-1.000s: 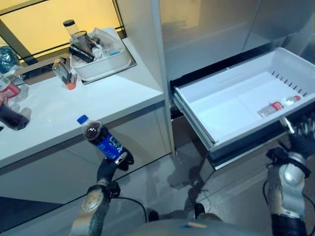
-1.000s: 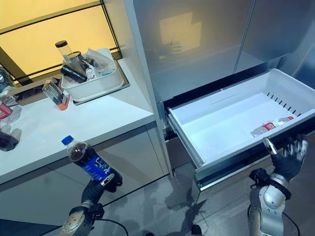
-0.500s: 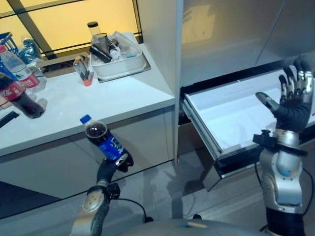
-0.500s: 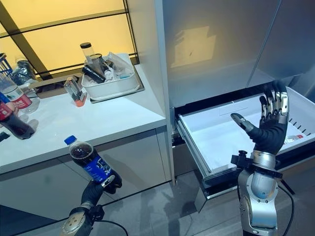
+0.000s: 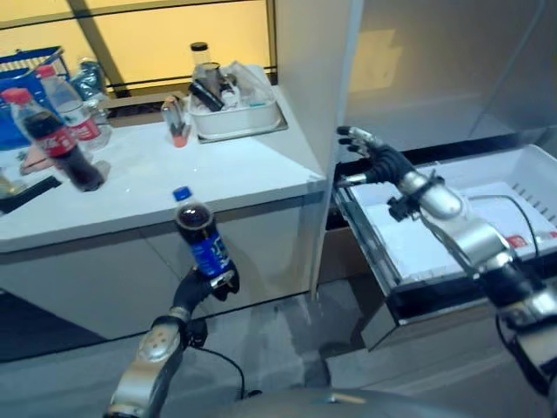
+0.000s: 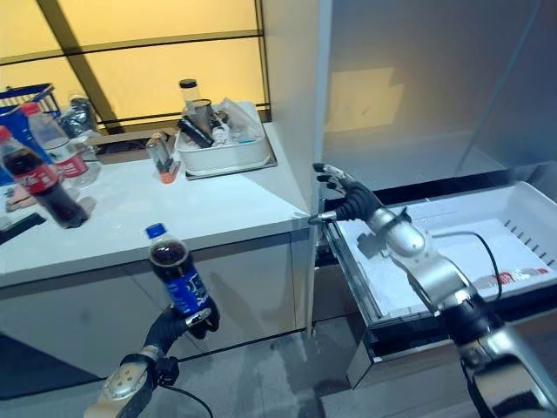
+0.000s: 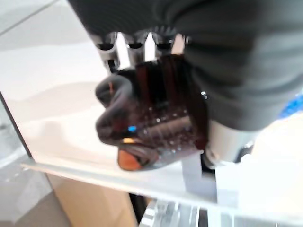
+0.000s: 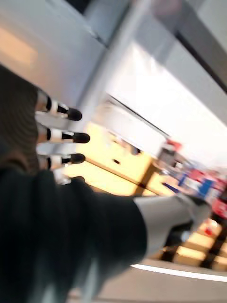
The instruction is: Take the drinks into the refrigerator
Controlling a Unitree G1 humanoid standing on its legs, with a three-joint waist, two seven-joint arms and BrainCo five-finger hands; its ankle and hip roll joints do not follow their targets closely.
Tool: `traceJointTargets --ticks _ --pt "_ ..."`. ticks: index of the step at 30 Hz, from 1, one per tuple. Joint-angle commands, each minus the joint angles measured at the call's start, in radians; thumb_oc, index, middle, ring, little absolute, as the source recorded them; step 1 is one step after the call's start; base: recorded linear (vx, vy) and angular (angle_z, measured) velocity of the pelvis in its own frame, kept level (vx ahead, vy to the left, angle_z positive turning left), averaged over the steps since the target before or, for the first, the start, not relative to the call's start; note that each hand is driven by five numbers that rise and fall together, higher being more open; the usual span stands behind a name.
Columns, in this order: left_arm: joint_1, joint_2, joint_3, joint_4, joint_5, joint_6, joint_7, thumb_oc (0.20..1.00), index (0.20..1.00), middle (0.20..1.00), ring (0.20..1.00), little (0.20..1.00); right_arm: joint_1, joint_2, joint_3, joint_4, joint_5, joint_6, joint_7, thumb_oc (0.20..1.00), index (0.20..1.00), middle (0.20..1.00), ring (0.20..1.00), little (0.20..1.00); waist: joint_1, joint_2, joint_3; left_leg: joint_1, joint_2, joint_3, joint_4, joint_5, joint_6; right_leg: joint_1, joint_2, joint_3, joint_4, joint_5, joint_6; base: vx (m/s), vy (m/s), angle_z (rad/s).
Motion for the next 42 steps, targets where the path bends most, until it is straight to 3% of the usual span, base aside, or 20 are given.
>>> traceJointTargets --ticks 1,5,11,24,33,42 --pt "-0.170 0.053 -0.010 -0.112 -0.010 -0.127 -0.012 0.200 0.200 0.200 0.200 0.200 -0.161 0.004 0.091 0.086 0.085 -0.018 0.026 1.000 1.000 1.000 1.000 1.000 0.016 -0.045 -0.018 0.031 -0.024 0.006 0.002 -0.093 0.022 0.027 -0.013 0.007 0.010 -0.077 0.030 0.01 -0.004 0.11" --pt "-0.236 0.054 -0.065 -0.095 -0.007 -0.137 -0.004 0.200 0.200 0.200 0.200 0.200 -0.263 0.021 0.190 0.148 0.103 -0.015 0.052 1.000 1.000 1.000 1.000 1.000 0.020 -0.042 -0.018 0.026 -0.026 0.001 0.002 -0.091 0.021 0.029 -0.014 -0.001 0.010 -0.080 0.031 0.02 0.000 0.08" --pt "-0.300 0.033 -0.099 -0.067 0.012 -0.148 0.037 0.200 0.200 0.200 0.200 0.200 -0.274 0.079 0.207 0.118 0.130 -0.029 0.042 1.000 1.000 1.000 1.000 1.000 0.021 -0.036 -0.016 0.021 -0.029 -0.008 0.002 -0.091 0.022 0.031 -0.017 -0.007 0.010 -0.081 0.031 0.00 0.000 0.00" --pt "-0.507 -0.016 -0.181 0.031 0.093 -0.172 0.201 0.200 0.200 0.200 0.200 0.200 -0.237 0.405 0.266 0.109 0.216 -0.036 -0.016 1.000 1.000 1.000 1.000 1.000 0.022 -0.035 -0.020 0.027 -0.031 -0.019 0.002 -0.099 0.026 0.046 -0.021 -0.016 0.010 -0.092 0.025 0.01 0.000 0.02" --pt "-0.570 0.004 -0.177 0.043 0.181 -0.184 0.302 0.200 0.200 0.200 0.200 0.200 -0.241 0.477 0.287 0.093 0.242 -0.047 -0.062 1.000 1.000 1.000 1.000 1.000 0.022 -0.036 -0.026 0.030 -0.030 -0.020 0.002 -0.101 0.025 0.050 -0.021 -0.018 0.011 -0.096 0.024 0.01 -0.001 0.02" --pt "-0.644 0.040 -0.202 0.053 0.265 -0.179 0.356 0.200 0.200 0.200 0.200 0.200 -0.285 0.565 0.313 0.226 0.239 -0.041 -0.107 1.000 1.000 1.000 1.000 1.000 0.027 -0.040 -0.032 0.027 -0.034 -0.025 0.002 -0.102 0.025 0.051 -0.023 -0.021 0.010 -0.096 0.023 0.00 0.000 0.00"
